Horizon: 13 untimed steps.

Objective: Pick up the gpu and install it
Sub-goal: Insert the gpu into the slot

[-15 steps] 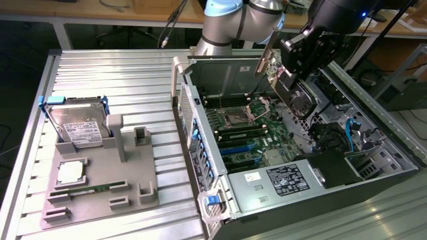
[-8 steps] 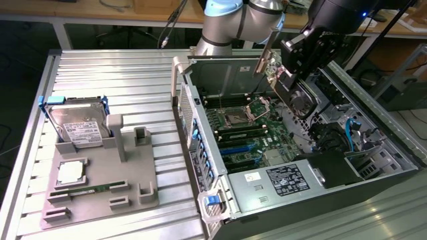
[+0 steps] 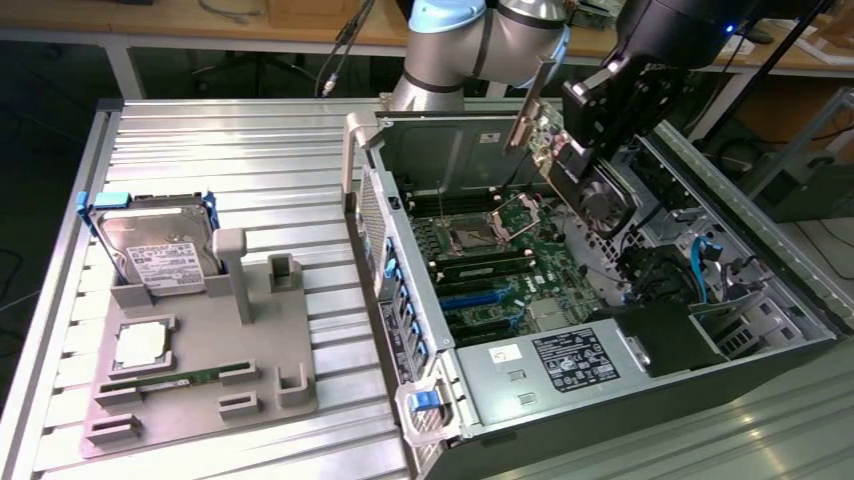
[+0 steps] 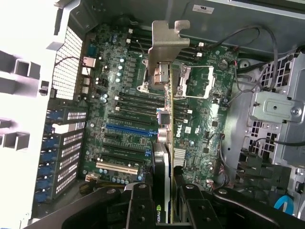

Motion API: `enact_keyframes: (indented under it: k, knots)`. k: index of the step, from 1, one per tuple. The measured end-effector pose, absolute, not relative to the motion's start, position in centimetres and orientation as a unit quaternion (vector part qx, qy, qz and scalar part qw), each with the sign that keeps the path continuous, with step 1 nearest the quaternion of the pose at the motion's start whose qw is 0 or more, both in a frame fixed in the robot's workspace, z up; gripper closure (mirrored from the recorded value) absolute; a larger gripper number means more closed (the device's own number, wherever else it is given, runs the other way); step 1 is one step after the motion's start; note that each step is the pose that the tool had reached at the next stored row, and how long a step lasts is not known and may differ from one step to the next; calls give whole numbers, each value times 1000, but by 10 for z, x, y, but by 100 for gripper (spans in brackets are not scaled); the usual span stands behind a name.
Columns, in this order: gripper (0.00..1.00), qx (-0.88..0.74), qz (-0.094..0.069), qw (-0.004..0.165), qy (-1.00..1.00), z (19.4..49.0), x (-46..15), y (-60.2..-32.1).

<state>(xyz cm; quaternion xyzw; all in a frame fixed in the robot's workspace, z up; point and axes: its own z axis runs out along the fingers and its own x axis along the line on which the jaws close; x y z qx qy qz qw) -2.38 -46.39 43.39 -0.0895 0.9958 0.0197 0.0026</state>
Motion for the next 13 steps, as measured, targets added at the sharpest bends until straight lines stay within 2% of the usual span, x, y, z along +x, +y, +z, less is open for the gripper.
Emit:
enact_keyframes:
  k: [13]
  knots:
    - [73, -113, 20, 2, 993, 434, -24, -464]
